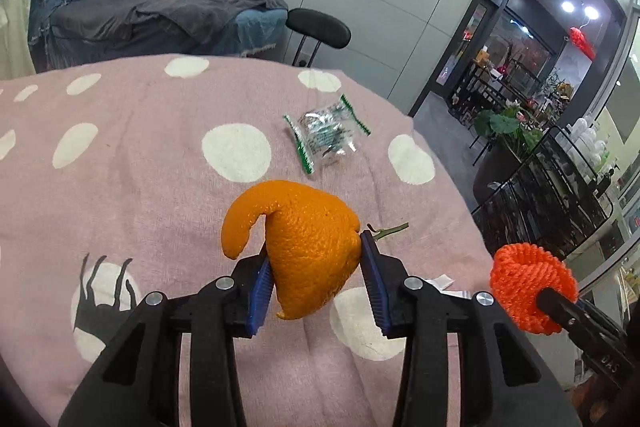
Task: Collect trash
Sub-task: 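Carry the net to the bin and release it with the right gripper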
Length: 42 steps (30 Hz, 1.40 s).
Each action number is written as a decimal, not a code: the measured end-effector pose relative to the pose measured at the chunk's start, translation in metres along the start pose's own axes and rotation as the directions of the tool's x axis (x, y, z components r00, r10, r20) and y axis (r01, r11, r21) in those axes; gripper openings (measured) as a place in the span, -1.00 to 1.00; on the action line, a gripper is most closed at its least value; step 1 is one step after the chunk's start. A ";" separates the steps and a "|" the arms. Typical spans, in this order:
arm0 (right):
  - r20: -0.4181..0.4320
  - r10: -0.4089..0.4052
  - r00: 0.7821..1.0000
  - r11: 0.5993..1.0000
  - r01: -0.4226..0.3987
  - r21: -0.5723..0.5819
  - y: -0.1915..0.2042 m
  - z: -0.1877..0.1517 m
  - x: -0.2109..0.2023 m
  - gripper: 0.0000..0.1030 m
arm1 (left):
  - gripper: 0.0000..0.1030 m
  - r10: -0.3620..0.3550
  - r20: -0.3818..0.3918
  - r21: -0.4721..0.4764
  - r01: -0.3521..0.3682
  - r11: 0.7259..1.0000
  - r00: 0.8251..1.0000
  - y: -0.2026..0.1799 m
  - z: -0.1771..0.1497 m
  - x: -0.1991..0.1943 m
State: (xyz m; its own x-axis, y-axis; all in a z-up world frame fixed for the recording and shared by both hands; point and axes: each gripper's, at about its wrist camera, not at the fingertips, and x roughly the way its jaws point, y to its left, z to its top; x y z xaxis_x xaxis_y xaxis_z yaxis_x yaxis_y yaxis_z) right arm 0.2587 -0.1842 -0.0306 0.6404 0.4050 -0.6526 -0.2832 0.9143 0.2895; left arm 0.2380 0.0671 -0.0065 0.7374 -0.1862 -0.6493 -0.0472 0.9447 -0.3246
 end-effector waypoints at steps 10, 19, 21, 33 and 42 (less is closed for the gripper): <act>0.038 -0.047 0.998 0.998 0.046 0.032 -0.018 -0.018 -0.028 -0.36 | -0.22 -0.113 0.065 0.071 0.108 0.992 0.991 -0.051 -0.012 -0.039; 0.057 -0.134 0.989 0.985 0.127 0.119 -0.066 -0.040 -0.063 -0.36 | -0.22 -0.204 0.002 0.136 0.202 0.970 0.979 -0.099 -0.038 -0.031; 0.059 -0.158 0.986 0.978 0.149 0.144 -0.079 -0.046 -0.070 -0.36 | -0.22 -0.221 -0.013 0.156 0.220 0.963 0.975 -0.111 -0.043 -0.027; -0.024 -0.287 0.958 0.912 0.280 0.300 -0.167 -0.091 -0.079 -0.36 | -0.22 -0.295 -0.109 0.254 0.313 0.915 0.949 -0.176 -0.071 -0.011; -0.190 -0.325 0.926 0.841 0.375 0.390 -0.241 -0.134 -0.033 -0.36 | -0.22 -0.322 -0.162 0.322 0.358 0.876 0.933 -0.214 -0.085 -0.002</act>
State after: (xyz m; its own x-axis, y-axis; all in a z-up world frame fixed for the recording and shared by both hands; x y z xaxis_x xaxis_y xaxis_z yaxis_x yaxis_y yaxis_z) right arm 0.2099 -0.4182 -0.1731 0.5500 0.0781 -0.8315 0.2806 0.9205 0.2720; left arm 0.1892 -0.1577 0.0053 0.5940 -0.5215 -0.6125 0.4397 0.8481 -0.2956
